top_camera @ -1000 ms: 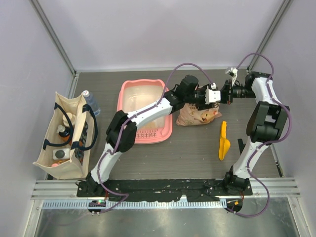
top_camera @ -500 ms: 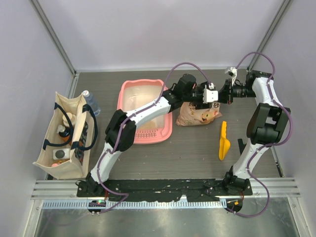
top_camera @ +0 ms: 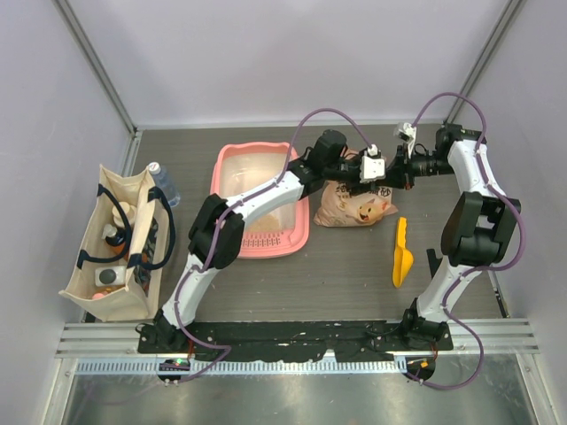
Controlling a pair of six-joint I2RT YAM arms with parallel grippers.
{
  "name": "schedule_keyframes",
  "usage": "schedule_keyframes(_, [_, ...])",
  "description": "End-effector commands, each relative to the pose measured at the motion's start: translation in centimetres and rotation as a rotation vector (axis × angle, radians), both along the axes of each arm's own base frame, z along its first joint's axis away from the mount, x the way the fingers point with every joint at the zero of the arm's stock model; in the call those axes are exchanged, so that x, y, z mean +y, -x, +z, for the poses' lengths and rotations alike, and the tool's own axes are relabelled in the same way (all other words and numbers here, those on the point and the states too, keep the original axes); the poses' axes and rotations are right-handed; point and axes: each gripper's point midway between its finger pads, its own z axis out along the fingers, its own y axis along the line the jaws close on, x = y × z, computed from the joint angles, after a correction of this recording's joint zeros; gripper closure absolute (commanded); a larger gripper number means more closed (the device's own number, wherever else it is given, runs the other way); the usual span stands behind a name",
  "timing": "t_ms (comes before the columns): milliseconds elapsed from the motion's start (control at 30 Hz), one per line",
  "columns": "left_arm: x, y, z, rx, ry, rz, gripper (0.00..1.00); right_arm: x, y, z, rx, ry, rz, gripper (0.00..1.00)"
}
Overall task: Fill the litter box with clean litter
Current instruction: Close the cat litter bag at the center of the board.
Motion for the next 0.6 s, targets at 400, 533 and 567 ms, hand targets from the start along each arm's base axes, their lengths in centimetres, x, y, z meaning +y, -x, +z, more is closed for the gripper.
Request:
schedule_keyframes(400, [0.9, 1.5, -2.4, 0.022, -0.003, -0.204, 0.53, 2.8, 4.8, 6.1, 0.177, -0.109, -0.009, 0.88])
schedule_keyframes(533, [1.3, 0.7, -3.5, 0.019, -0.007, -0.192, 0.55, 3.0, 4.7, 6.5, 0.212, -0.128, -0.018, 0.88])
schedule_keyframes(567, [1.3, 0.6, -3.6, 0.019, -0.004, -0.193, 0.56, 3.2, 4.8, 6.3, 0.219, -0.125, -0.014, 0.88])
